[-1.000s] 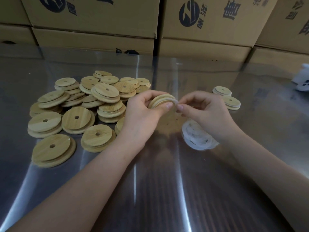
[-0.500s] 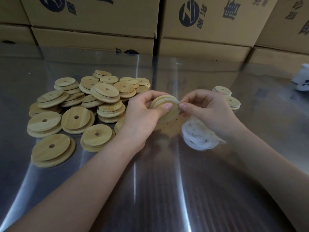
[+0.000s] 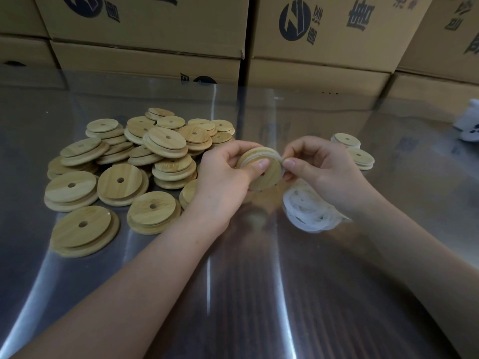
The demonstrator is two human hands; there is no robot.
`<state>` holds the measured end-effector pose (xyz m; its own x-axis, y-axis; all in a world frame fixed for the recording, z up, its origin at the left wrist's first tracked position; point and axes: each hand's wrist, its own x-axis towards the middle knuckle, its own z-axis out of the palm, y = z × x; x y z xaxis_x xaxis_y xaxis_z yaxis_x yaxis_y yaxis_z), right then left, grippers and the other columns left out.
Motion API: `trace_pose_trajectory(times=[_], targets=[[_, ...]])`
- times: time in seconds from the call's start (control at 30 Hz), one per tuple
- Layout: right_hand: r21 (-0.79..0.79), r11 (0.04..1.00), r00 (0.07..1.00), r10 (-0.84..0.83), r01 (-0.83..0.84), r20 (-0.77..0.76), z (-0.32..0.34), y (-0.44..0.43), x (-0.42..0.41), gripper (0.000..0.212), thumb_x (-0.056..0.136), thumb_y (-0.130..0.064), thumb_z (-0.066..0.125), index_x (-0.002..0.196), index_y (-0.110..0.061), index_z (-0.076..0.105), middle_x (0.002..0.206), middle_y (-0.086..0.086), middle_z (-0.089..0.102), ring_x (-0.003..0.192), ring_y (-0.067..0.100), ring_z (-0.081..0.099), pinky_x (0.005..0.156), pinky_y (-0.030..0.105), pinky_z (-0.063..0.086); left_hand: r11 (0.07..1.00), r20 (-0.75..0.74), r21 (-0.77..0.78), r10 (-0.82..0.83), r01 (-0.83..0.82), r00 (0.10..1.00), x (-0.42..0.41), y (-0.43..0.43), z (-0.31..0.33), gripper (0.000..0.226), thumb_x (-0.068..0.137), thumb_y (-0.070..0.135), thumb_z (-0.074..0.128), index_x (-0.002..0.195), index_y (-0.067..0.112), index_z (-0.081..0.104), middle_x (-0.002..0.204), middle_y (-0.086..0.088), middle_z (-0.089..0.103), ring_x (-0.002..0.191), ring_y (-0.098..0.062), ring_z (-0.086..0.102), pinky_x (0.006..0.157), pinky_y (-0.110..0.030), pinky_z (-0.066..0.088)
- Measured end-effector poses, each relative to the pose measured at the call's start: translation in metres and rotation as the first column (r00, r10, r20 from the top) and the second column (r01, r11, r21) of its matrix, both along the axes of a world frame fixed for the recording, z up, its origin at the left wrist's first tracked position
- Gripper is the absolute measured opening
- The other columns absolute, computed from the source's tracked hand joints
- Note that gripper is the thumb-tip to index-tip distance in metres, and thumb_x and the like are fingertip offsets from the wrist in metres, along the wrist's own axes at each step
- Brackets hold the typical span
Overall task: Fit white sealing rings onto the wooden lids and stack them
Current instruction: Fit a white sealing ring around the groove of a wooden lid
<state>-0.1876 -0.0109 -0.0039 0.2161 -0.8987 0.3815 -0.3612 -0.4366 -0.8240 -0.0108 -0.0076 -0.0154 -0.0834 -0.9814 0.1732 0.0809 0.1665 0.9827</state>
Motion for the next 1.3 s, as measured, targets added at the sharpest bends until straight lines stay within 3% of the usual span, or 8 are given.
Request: trace_pose_trajectory(times=[0.1, 0.3, 0.47, 0.8, 1.07, 1.3], targets=[[-0.016, 0.999, 0.999, -0.029, 0.029, 0.017, -0.0011, 0.0002, 0.0002, 0.019, 0.088, 0.002, 0.064, 0.079, -0.015, 0.067, 0.073, 0.001, 0.068, 0.069, 0.015, 0.064, 0.070, 0.025, 0.054, 0.999, 0.014, -0.020, -0.028, 0.028, 1.000, 0.0023, -0.0014, 0.0000, 0.020, 0.085, 0.007, 0.071, 0.091, 0.026, 0.070, 0.090, 0.003, 0.076, 0.086, -0.008, 0.071, 0.074, -0.028, 0.060], [-0.025, 0.998, 0.994, -0.061, 0.063, 0.087, -0.0017, 0.0015, 0.0025, 0.015, 0.084, -0.001, 0.070, 0.078, -0.014, 0.070, 0.072, 0.001, 0.070, 0.067, 0.014, 0.065, 0.068, 0.025, 0.055, 0.998, 0.005, -0.018, -0.053, 0.053, 0.999, 0.0029, -0.0020, -0.0013, 0.019, 0.087, 0.006, 0.070, 0.094, 0.023, 0.070, 0.093, 0.001, 0.075, 0.088, -0.010, 0.071, 0.072, -0.025, 0.059], [-0.024, 0.997, 0.992, -0.072, 0.074, 0.105, -0.0018, 0.0014, 0.0027, 0.014, 0.084, -0.002, 0.071, 0.079, -0.015, 0.072, 0.072, 0.002, 0.071, 0.067, 0.014, 0.066, 0.068, 0.025, 0.056, 0.997, -0.048, 0.040, -0.063, 0.065, 0.997, -0.0001, -0.0004, -0.0029, 0.016, 0.089, 0.005, 0.066, 0.096, 0.019, 0.069, 0.092, -0.002, 0.075, 0.087, -0.014, 0.071, 0.072, -0.035, 0.061], [0.083, 0.996, 0.974, -0.059, 0.042, 0.220, 0.0015, 0.0003, 0.0022, 0.021, 0.082, 0.002, 0.071, 0.084, -0.019, 0.074, 0.077, 0.002, 0.073, 0.069, 0.013, 0.067, 0.065, 0.022, 0.054, 0.983, -0.198, 0.176, -0.020, 0.056, 0.980, 0.0000, -0.0033, -0.0008, 0.018, 0.093, 0.010, 0.063, 0.111, 0.010, 0.064, 0.100, -0.009, 0.073, 0.091, -0.019, 0.072, 0.069, -0.041, 0.062], [0.119, 0.992, 0.947, -0.081, 0.046, 0.311, 0.0012, 0.0014, 0.0048, 0.023, 0.081, 0.011, 0.067, 0.084, -0.012, 0.067, 0.068, 0.002, 0.070, 0.061, 0.014, 0.067, 0.060, 0.022, 0.054, 0.986, -0.185, 0.157, -0.035, 0.065, 0.982, -0.0009, -0.0014, -0.0012, 0.019, 0.093, 0.008, 0.062, 0.112, 0.010, 0.061, 0.099, -0.011, 0.074, 0.088, -0.022, 0.074, 0.070, -0.041, 0.062], [0.039, 0.995, 0.945, -0.103, 0.095, 0.311, 0.0040, 0.0049, 0.0072, 0.024, 0.078, 0.013, 0.070, 0.079, -0.010, 0.063, 0.066, 0.002, 0.070, 0.058, 0.016, 0.068, 0.059, 0.024, 0.055, 0.989, -0.186, 0.130, -0.050, 0.075, 0.981, -0.0001, -0.0011, -0.0011, 0.016, 0.093, 0.007, 0.062, 0.108, 0.007, 0.061, 0.097, -0.013, 0.074, 0.087, -0.024, 0.074, 0.067, -0.040, 0.062]])
